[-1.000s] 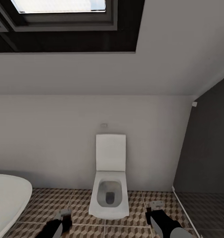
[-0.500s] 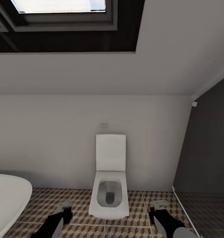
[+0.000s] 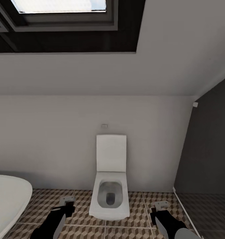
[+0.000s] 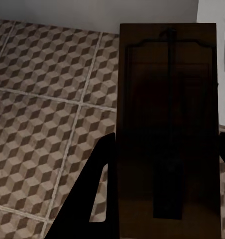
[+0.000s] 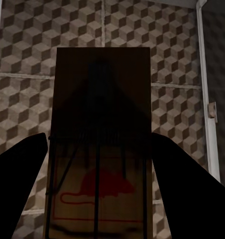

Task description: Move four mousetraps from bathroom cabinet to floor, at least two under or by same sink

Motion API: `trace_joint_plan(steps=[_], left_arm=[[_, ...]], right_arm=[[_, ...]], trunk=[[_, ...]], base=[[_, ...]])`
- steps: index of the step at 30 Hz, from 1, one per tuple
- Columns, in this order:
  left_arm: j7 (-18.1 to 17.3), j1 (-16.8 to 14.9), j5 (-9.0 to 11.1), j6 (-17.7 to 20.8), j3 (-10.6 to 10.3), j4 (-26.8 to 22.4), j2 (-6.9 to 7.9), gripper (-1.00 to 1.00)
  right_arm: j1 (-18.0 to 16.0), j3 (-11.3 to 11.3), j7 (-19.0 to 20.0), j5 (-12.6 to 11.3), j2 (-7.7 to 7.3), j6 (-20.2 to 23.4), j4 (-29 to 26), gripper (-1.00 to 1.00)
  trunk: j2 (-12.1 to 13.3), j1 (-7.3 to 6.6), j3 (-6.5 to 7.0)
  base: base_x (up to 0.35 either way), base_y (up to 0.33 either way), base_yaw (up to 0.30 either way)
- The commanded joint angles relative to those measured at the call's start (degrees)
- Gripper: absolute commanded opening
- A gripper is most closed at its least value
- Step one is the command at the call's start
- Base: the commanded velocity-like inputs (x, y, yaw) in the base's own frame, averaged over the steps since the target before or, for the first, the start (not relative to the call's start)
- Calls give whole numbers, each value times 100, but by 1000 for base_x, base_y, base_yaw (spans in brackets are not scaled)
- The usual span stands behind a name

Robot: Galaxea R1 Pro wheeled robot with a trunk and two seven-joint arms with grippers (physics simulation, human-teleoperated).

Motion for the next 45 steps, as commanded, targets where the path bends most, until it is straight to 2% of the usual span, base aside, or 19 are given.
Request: trace_joint_plan(steps=[1,10,24,37,45], left_arm=[[-5,-2,-65,32,28,-12,-8,-100],[-5,-4,-62,60,28,-17,-8,-100],[-5,-2,-79,123,21,-11,-8,-100],[-5,-1,-390,126,27,-8,-8,-100],[-5,0,-429,132,27,36,-8,-100]], right_arm=[[-2,-3,-9,57,1,47,-11,-100],[-2,-2,-4,57,-1,47,-11,-100],[-2,-2,-4,57,-1,45,-11,-100],[-1,-11,-4,49,-9,-247,-11,-100],[0,-11,-4,48,-10,-361,-8,-100]], trunk=[[-5,0,-8],[-5,0,-8],[-566,308,-259],[-1088,593,-492],[-1409,769,-636]], base=[[0,0,0],[0,0,0],[0,0,0],[0,0,0],[0,0,0]])
